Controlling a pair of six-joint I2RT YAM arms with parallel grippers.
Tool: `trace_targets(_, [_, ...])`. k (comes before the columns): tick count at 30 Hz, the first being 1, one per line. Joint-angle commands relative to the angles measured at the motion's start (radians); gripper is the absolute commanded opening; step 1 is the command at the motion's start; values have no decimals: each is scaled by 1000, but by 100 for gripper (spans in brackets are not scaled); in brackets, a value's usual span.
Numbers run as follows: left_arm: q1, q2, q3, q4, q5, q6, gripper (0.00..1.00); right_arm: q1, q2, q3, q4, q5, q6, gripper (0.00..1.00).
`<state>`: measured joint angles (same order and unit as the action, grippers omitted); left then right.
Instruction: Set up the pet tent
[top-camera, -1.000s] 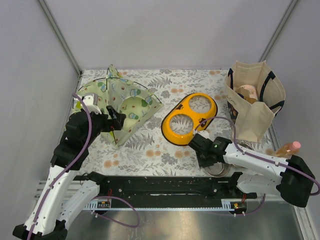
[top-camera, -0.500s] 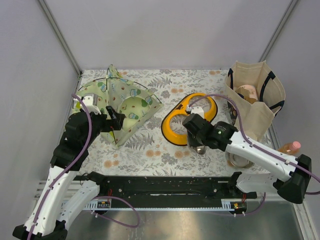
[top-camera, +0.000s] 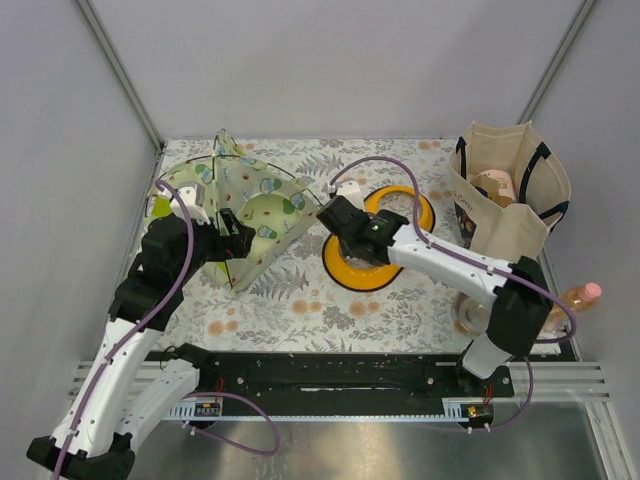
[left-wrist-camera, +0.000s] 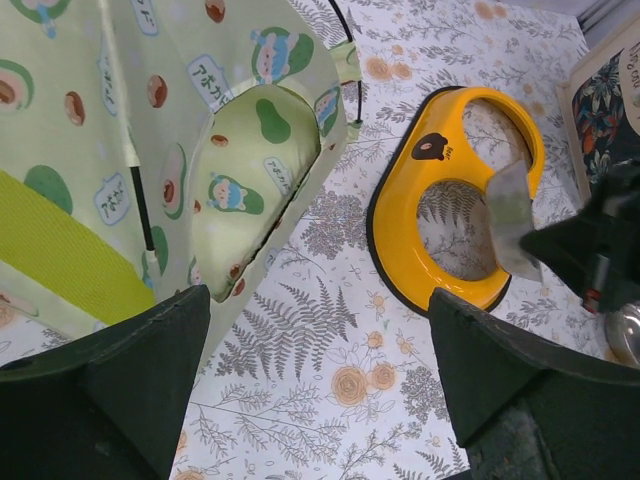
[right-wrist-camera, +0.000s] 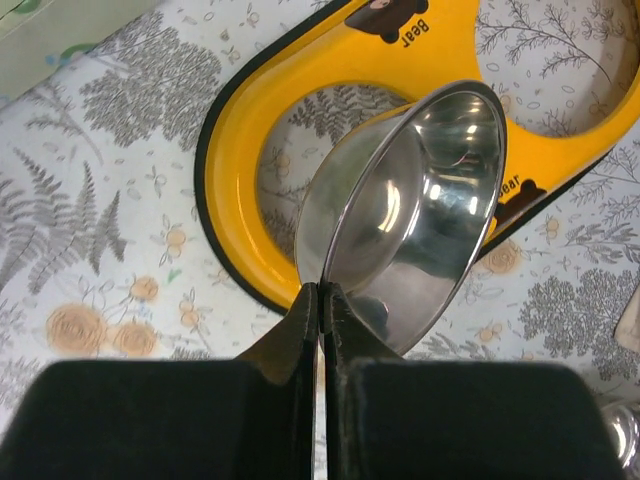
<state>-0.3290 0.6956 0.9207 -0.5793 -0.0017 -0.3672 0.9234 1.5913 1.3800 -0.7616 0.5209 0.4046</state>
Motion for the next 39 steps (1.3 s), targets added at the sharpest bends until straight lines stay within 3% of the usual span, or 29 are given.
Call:
trace_targets(1, [4,16,-12,82,55,-45,93,-55,100,91,82,48,-38,0])
trace_targets(15, [4,-16,-36,139,43,-29,93,-98,263,169,50,-88,-32,0])
trace_targets(24, [4,-13,-40,139,32,-13,93,-98,326,232,-76,-22,-15,1])
trace_targets(27, [4,-13,-40,137,23,-9,93,-98,349,258,-108,-48,-20,7])
trace_targets(33, [4,-13,-40,133,11,-1,94,-98,389,293,-156,-81,-29,31])
trace_targets(39, [4,-11,-34,133,8,5,94,-98,345,280,-160,-120,-27,43])
